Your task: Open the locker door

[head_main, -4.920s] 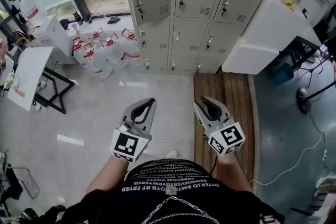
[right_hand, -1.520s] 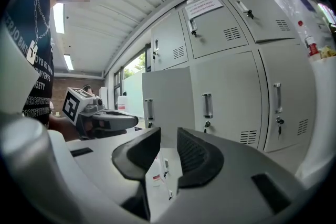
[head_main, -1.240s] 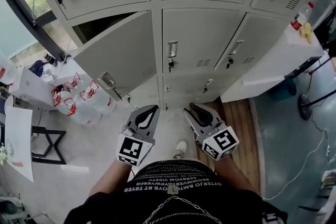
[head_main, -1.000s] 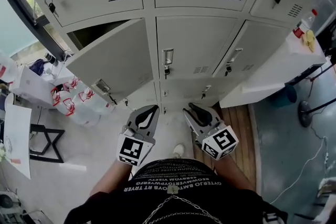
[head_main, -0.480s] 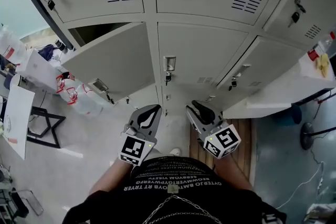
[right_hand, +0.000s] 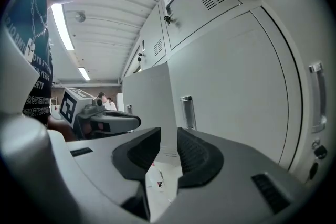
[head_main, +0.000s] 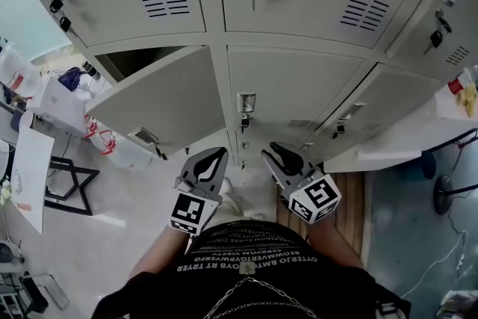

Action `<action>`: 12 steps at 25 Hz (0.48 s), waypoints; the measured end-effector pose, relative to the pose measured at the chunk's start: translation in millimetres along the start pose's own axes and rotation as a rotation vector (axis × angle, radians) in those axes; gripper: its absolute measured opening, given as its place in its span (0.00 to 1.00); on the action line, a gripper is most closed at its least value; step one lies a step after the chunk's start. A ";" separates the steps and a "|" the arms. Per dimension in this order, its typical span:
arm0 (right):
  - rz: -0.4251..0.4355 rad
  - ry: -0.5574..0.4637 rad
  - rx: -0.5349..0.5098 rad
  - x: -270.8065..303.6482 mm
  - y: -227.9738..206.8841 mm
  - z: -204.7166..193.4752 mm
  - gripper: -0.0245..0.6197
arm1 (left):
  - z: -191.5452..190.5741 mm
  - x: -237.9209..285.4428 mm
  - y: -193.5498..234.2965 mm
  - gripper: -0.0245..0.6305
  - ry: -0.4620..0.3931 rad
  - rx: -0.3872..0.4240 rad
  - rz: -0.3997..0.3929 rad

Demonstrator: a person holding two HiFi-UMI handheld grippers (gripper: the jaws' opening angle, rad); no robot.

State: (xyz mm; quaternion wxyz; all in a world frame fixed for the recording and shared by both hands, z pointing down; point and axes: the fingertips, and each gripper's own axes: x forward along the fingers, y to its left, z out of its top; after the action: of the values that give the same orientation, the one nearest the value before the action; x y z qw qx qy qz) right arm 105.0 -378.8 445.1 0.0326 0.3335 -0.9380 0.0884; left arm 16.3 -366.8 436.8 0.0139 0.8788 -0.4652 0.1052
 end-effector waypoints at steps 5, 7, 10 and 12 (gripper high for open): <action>-0.013 -0.002 -0.001 23.4 -10.4 7.2 0.19 | 7.4 23.0 22.7 0.03 -0.012 0.011 -0.031; -0.023 0.001 0.004 32.9 -15.2 7.5 0.19 | 10.6 31.5 30.8 0.03 -0.020 0.016 -0.043; -0.019 0.001 0.010 47.5 -17.1 8.4 0.19 | 10.6 38.8 43.1 0.03 -0.021 0.018 -0.050; -0.020 0.002 0.007 57.3 -20.0 9.2 0.19 | 9.3 42.8 52.5 0.03 -0.020 0.016 -0.051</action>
State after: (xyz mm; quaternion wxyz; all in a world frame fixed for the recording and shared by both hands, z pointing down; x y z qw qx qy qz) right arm 73.1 -431.4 445.9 0.0335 0.3429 -0.9343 0.0916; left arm -1.9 -432.6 432.3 0.0049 0.8915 -0.4419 0.0998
